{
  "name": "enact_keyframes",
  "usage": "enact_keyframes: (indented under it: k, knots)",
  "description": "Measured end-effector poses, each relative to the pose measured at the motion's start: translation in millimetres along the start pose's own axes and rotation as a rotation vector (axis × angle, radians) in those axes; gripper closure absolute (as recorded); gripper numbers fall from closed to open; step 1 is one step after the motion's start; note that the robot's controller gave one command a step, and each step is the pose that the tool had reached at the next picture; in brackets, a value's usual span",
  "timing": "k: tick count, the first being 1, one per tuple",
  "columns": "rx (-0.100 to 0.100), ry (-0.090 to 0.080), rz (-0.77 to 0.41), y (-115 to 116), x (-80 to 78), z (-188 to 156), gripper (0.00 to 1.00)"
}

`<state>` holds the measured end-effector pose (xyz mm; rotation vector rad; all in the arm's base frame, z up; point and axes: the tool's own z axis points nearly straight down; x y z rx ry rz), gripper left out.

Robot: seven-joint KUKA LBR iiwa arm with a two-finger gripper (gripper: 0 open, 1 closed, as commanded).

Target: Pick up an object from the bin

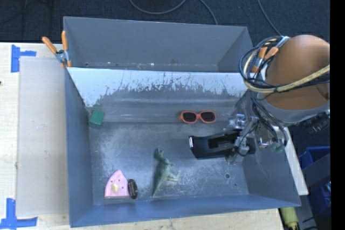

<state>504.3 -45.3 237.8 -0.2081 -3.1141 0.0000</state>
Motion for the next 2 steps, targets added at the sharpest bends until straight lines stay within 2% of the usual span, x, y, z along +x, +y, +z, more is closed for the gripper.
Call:
enact_keyframes:
  k: [1, 2]
  knots:
    - [0.0, 0.0, -0.022, 0, 1.3, -60, 1.0]
    - [0.0, -0.007, -0.027, -1, 2.2, -79, 1.0]
